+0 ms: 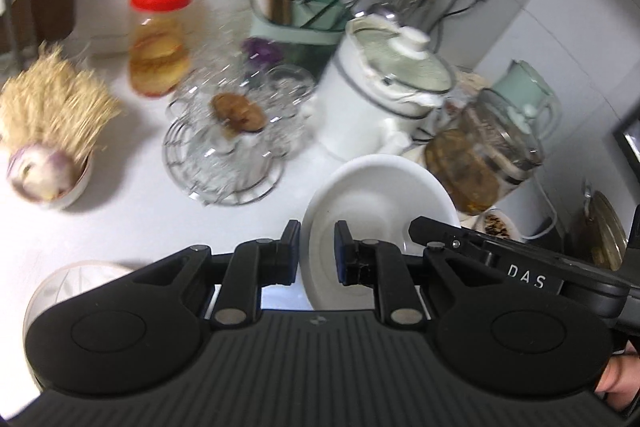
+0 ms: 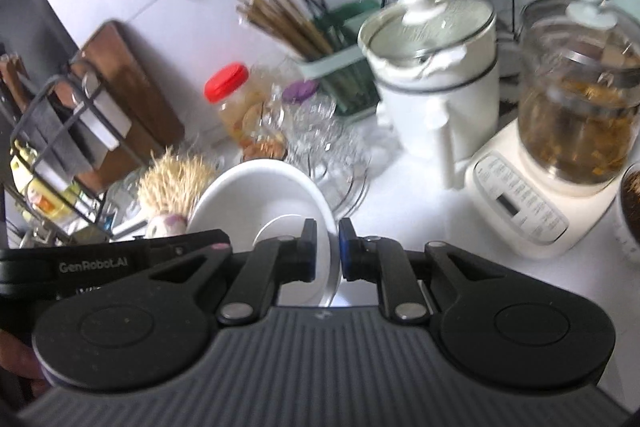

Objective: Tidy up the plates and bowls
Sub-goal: 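Carry the white bowl with both grippers toward the leaf-pattern plate stack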

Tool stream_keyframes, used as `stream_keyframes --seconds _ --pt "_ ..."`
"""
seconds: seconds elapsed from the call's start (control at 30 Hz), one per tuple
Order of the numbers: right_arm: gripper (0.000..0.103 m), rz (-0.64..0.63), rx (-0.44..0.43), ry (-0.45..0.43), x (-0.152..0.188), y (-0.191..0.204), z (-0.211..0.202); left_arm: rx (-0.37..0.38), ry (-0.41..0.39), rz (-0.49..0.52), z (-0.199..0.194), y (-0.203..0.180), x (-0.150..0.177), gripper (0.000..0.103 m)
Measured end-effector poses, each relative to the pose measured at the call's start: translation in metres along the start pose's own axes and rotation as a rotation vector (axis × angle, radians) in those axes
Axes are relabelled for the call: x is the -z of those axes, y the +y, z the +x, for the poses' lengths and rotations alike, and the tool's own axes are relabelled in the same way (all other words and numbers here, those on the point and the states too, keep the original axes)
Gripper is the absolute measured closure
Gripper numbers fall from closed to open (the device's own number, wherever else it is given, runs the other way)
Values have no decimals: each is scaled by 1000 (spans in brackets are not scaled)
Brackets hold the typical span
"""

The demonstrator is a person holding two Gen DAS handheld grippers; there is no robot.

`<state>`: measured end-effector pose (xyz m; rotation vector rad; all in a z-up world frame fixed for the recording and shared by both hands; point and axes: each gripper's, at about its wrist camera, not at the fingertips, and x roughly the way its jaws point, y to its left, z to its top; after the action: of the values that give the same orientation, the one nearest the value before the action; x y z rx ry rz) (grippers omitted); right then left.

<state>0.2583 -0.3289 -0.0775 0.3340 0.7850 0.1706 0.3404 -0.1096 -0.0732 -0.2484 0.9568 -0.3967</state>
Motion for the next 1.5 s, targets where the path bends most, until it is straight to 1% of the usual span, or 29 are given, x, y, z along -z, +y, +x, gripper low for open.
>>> stream_keyframes --seconds 0.17,0.33,0.43,0.57,0.73,0.87,0.97,1.03,1.1,1.17,1.2,1.33,1.5 --pt "89 -4 10 67 12 5 22 -30 49 -51 11 21 18 84" --pt "89 -19 25 136 26 8 42 -56 101 -114 30 40 36 84" --pt "89 -33 39 177 34 8 56 -89 118 -111 39 44 42 84" --pt "88 -47 45 211 43 5 69 -101 140 -135 49 53 53 84" --pt "88 -49 33 237 50 3 80 -87 154 -134 53 63 60 84" --pt "87 -34 44 254 54 -1 87 -96 166 -130 56 65 63 84" --pt "87 -19 45 244 53 -4 84 -100 173 -133 56 66 62 84" --pt "86 -2 46 235 50 -7 81 -105 172 -131 54 67 60 77" --pt "81 23 53 232 48 -13 79 -109 166 -130 51 67 60 62" --pt "59 52 53 219 47 -19 76 -108 160 -125 47 66 59 59" --pt "57 67 52 211 48 -21 74 -105 161 -120 47 66 58 59" --pt "58 107 33 201 53 -29 73 -102 156 -102 46 62 56 59" --pt "58 172 2 266 70 -35 92 -92 161 -98 47 61 56 59"
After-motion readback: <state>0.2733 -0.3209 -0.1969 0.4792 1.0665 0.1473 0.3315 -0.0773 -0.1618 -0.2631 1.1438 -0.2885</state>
